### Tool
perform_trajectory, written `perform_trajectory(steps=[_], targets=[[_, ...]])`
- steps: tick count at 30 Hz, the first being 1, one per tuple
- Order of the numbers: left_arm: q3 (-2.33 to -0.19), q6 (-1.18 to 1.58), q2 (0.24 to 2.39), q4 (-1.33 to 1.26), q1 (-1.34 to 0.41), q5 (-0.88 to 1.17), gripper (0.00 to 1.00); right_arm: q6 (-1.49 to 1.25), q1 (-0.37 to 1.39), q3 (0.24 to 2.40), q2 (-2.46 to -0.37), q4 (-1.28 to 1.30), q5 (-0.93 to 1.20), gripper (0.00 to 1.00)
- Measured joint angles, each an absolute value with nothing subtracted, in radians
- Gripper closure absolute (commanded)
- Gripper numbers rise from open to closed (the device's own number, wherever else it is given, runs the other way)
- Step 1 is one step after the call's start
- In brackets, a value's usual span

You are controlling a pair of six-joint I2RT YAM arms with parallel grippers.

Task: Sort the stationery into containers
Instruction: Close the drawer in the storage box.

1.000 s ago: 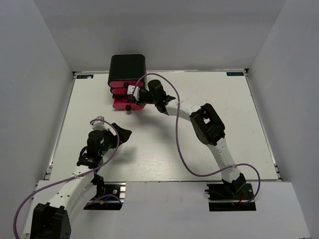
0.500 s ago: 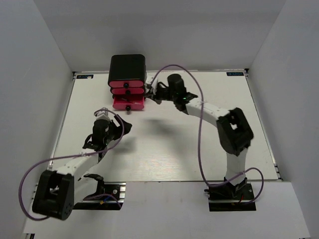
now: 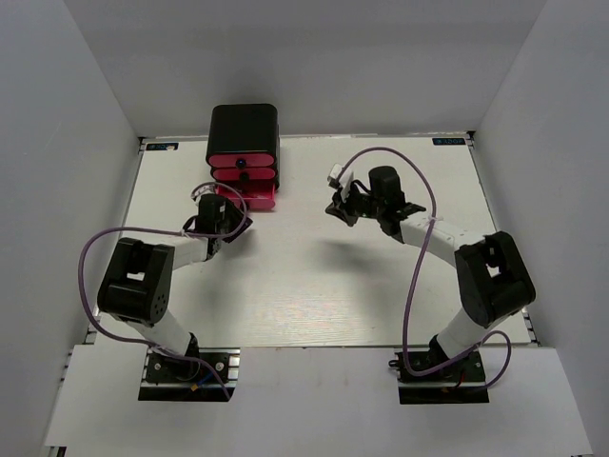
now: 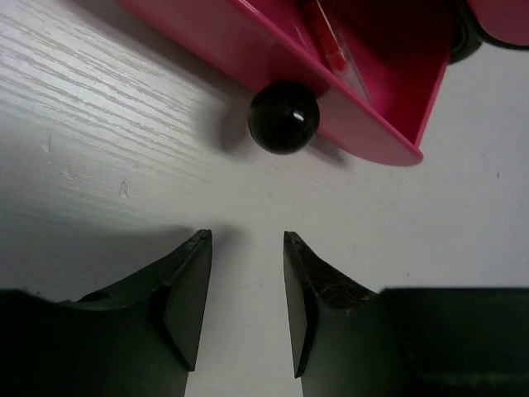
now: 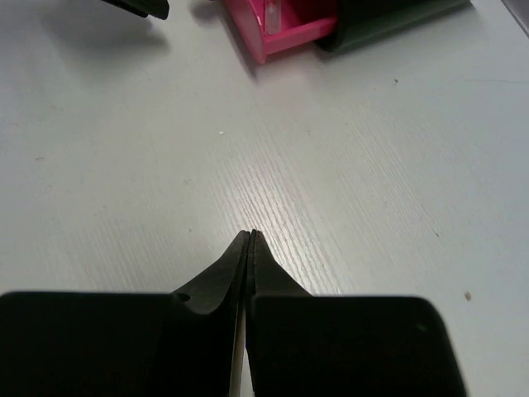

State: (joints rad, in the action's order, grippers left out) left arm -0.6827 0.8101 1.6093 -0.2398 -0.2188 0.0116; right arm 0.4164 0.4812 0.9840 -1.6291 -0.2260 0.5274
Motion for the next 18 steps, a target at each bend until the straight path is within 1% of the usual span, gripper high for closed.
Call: perform_trajectory(steps=[9, 18], targets=[[-0.867, 0.949, 1.712, -0.043, -0.219, -0.122, 0.5, 0.374, 0.425, 0.978, -1.591, -0.244, 0.551, 1.0], [-0.949, 1.05, 1.785, 0.049, -0.218, -0.203, 0.5, 0.355, 0.389, 0.95, -1.578, -0.258, 0.566, 1.0]])
